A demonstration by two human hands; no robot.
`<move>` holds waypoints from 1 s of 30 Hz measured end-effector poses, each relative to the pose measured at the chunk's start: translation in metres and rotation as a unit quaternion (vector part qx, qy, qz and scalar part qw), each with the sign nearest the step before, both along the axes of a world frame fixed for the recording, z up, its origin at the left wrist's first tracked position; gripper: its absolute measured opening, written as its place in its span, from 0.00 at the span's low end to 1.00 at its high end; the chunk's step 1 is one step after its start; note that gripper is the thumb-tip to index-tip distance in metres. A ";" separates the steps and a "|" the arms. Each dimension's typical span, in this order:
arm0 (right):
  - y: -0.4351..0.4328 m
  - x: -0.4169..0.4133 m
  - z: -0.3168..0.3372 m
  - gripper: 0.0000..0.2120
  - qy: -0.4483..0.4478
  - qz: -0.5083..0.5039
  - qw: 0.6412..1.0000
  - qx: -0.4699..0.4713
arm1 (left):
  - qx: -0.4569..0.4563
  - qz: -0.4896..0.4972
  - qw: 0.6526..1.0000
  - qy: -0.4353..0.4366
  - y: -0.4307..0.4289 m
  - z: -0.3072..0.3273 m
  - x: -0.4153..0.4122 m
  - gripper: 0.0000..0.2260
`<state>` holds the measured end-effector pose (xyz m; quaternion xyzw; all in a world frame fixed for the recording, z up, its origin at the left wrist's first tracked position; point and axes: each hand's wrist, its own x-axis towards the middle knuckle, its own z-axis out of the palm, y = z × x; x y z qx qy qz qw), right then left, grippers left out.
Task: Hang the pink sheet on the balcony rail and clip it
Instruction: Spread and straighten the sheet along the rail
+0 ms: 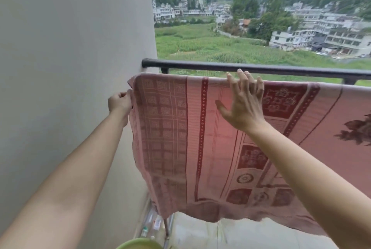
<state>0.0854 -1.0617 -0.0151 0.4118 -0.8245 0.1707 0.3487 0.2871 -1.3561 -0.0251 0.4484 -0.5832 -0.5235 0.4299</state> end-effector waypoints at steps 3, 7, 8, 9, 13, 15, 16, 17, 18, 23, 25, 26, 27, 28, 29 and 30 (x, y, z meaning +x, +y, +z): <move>0.005 -0.003 -0.009 0.42 0.005 -0.014 1.000 -0.021 | 0.006 -0.008 0.999 0.037 0.009 -0.003 -0.002 0.24; 0.007 -0.007 -0.015 0.38 0.009 -0.027 0.998 -0.055 | -0.116 -0.005 0.993 -0.001 0.015 0.004 -0.005 0.17; 0.008 -0.007 -0.018 0.38 0.011 -0.028 0.998 -0.060 | -0.135 0.025 0.990 -0.016 0.014 0.003 -0.006 0.16; 0.009 -0.006 -0.022 0.38 0.014 -0.028 0.998 -0.063 | -0.147 0.069 0.986 -0.044 0.015 0.002 -0.007 0.15; 0.021 -0.005 -0.046 0.39 0.010 -0.032 0.998 -0.056 | -0.243 0.214 0.935 -0.147 0.037 -0.009 -0.014 0.14; 0.029 -0.006 -0.060 0.39 0.005 -0.037 0.998 -0.047 | -0.404 0.188 0.882 -0.154 0.058 -0.017 -0.018 0.17; 0.032 -0.007 -0.067 0.39 -0.006 -0.040 0.998 -0.042 | -0.488 0.149 0.844 -0.162 0.067 -0.021 -0.021 0.19; 0.035 -0.007 -0.073 0.39 -0.024 -0.045 0.998 -0.037 | -0.555 0.104 0.807 -0.173 0.074 -0.023 -0.027 0.21; 0.038 -0.006 -0.079 0.40 -0.048 -0.055 0.997 -0.033 | -0.599 0.063 0.776 -0.187 0.081 -0.022 -0.035 0.22; 0.057 -0.010 -0.095 0.42 -0.127 -0.110 0.986 -0.010 | -0.645 -0.040 0.722 -0.247 0.111 0.000 -0.091 0.25; 0.076 -0.017 -0.097 0.43 -0.130 -0.132 0.983 0.005 | -0.626 -0.019 0.738 -0.250 0.121 -0.003 -0.106 0.26; 0.089 -0.021 -0.099 0.43 -0.131 -0.144 0.981 0.008 | -0.616 0.000 0.750 -0.240 0.125 -0.008 -0.112 0.25; 0.104 -0.026 -0.101 0.42 -0.135 -0.156 0.978 0.008 | -0.609 0.021 0.762 -0.222 0.127 -0.014 -0.116 0.24; 0.121 -0.031 -0.103 0.42 -0.143 -0.170 0.975 0.006 | -0.605 0.038 0.770 -0.202 0.129 -0.019 -0.120 0.23; 0.140 -0.035 -0.105 0.42 -0.153 -0.187 0.970 0.003 | -0.603 0.052 0.775 -0.182 0.129 -0.024 -0.124 0.22; 0.161 -0.039 -0.108 0.43 -0.159 -0.208 0.965 0.002 | -0.603 0.064 0.778 -0.164 0.129 -0.027 -0.129 0.22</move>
